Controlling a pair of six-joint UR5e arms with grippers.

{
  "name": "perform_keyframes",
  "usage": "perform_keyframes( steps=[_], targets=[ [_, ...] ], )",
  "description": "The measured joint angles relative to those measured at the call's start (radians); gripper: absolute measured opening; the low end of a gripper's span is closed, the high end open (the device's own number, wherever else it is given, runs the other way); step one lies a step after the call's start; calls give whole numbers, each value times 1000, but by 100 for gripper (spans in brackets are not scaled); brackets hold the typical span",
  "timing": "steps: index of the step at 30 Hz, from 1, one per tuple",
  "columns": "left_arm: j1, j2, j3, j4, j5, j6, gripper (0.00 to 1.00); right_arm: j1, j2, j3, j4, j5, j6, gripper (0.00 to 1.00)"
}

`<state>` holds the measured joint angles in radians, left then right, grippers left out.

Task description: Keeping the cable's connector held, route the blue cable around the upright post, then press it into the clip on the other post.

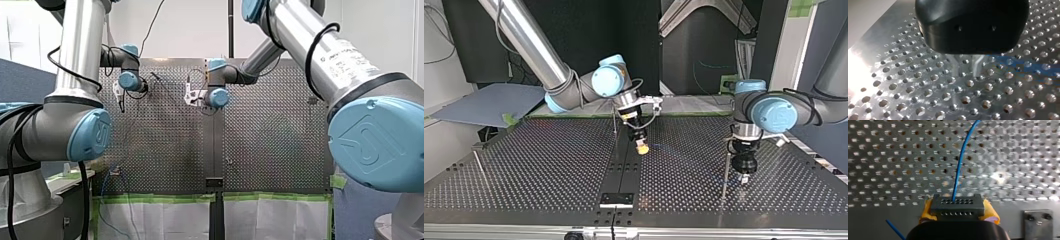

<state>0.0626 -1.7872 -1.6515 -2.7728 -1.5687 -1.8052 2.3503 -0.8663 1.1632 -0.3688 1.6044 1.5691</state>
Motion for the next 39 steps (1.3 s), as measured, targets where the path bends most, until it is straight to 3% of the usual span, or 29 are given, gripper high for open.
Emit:
perform_keyframes(
  steps=[1, 2, 3, 5, 12, 25, 32, 39],
  targets=[
    [-2, 0, 0, -6, -4, -4, 70, 1, 6, 3, 1, 0, 0, 0],
    [-4, 0, 0, -11, -6, -6, 85, 2, 16, 7, 2, 0, 0, 0],
    [-6, 0, 0, -16, -10, -7, 90, 3, 24, 9, 3, 0, -1, 0],
    [-10, 0, 0, -28, -21, -11, 93, 6, 43, 11, 5, 1, -1, 0],
    [-26, -31, 0, -46, -13, -30, 93, 11, 112, 30, 1, 15, -1, 0],
    [-41, -73, 0, -48, 14, -61, 93, 14, 148, 79, -9, 33, -8, 0],
    [-39, -80, 0, -46, 15, -69, 93, 14, 190, 123, -36, 43, -9, 0],
    [-40, -81, 0, -45, 16, -74, 93, 16, 241, 132, -48, 58, -10, 0]
  ],
)
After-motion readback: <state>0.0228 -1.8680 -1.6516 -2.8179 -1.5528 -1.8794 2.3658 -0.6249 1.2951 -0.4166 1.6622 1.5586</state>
